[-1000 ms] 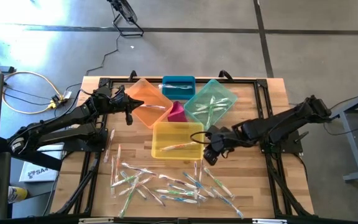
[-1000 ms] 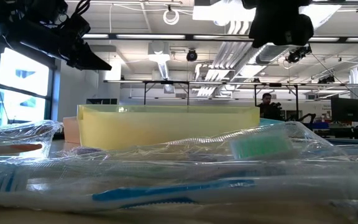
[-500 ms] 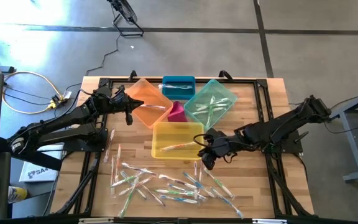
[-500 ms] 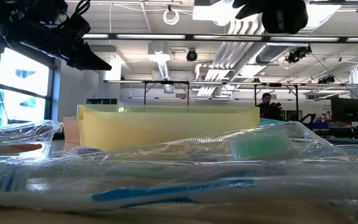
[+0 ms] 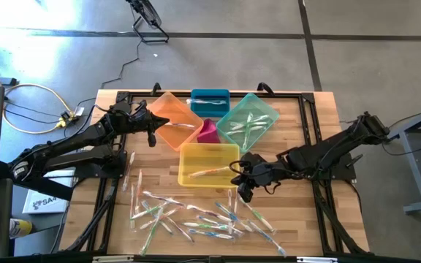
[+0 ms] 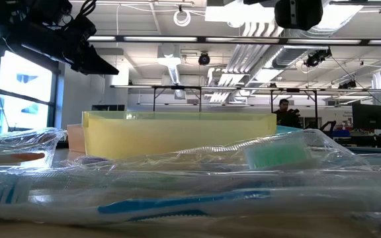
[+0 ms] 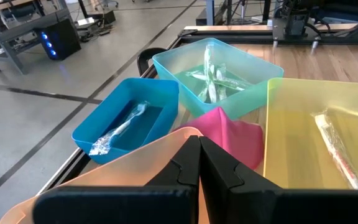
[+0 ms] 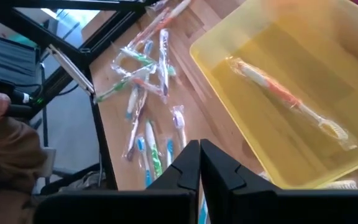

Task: Pick & Place Toothbrushes
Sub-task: Put the green toothbrush into the green bin

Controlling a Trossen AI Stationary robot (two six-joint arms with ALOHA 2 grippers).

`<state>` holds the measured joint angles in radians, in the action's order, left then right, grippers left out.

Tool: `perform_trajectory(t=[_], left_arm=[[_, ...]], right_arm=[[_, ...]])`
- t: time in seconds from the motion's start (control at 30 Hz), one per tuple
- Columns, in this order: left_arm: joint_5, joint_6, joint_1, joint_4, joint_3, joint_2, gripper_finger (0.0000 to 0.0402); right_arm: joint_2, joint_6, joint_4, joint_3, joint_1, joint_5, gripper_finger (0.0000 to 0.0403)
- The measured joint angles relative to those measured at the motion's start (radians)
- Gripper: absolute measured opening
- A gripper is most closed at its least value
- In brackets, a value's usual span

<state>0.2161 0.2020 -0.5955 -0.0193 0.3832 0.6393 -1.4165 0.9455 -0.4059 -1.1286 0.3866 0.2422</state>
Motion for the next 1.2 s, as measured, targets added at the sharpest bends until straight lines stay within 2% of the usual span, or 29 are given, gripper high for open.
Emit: perform_trajectory(t=[0.2, 0.5, 0.87, 1.0, 1.2], left_arm=[[0.000, 0.000, 0.000, 0.000, 0.000, 0.000, 0.0000], [0.000, 0.000, 0.000, 0.000, 0.000, 0.000, 0.0000], [0.000, 0.001, 0.000, 0.000, 0.000, 0.000, 0.0000], [0.000, 0.001, 0.000, 0.000, 0.000, 0.000, 0.0000], [0.000, 0.003, 0.000, 0.000, 0.000, 0.000, 0.0000]], right_arm=[[-0.035, 0.019, -0.011, -0.003, 0.000, -0.014, 0.0003], [-0.178, 0.104, -0.322, -0.174, 0.006, -0.100, 0.0003], [-0.272, 0.156, -0.356, -0.176, 0.006, -0.237, 0.0003], [-0.316, 0.201, -0.363, -0.176, 0.006, -0.252, 0.0003], [-0.363, 0.228, -0.484, -0.175, 0.005, -0.317, 0.0018]])
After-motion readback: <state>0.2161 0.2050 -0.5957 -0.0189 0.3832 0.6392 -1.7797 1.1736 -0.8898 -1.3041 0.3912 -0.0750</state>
